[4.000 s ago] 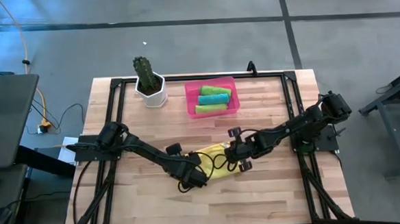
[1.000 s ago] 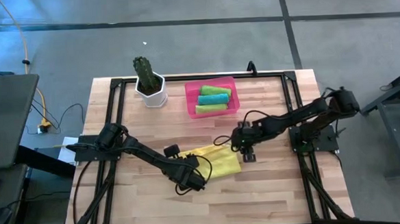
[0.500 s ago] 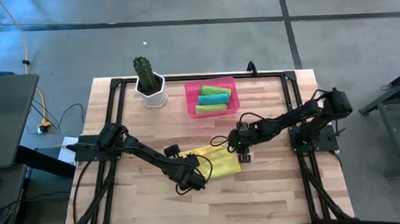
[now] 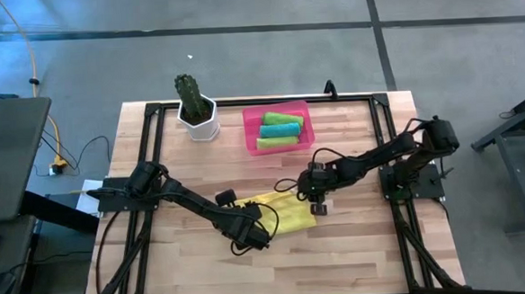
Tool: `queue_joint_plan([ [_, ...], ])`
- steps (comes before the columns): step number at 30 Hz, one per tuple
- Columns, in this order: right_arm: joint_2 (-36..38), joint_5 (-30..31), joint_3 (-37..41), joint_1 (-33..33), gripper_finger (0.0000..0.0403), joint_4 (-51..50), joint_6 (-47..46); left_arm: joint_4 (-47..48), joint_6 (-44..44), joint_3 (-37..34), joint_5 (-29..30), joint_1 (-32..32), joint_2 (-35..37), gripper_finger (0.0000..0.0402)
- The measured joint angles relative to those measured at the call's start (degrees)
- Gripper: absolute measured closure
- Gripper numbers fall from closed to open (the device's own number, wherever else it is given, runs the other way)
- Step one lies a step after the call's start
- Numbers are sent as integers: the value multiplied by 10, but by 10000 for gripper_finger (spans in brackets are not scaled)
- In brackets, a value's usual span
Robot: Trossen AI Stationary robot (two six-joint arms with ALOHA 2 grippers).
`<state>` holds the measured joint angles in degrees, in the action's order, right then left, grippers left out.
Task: Roll microfiber towels into tight, uniform cylinder then place into a basket
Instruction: Roll the yellow microfiber cloth
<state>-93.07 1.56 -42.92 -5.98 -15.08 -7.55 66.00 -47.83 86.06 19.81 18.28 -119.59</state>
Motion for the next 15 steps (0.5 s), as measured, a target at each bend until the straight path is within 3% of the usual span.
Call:
queue_joint_plan([
  [8, -10, -1, -2, 0, 290, 2, -14, 1, 0, 0, 0, 0, 0, 401],
  [15, -11, 4, -2, 0, 324, -3, -14, 0, 0, 0, 0, 0, 0, 402],
])
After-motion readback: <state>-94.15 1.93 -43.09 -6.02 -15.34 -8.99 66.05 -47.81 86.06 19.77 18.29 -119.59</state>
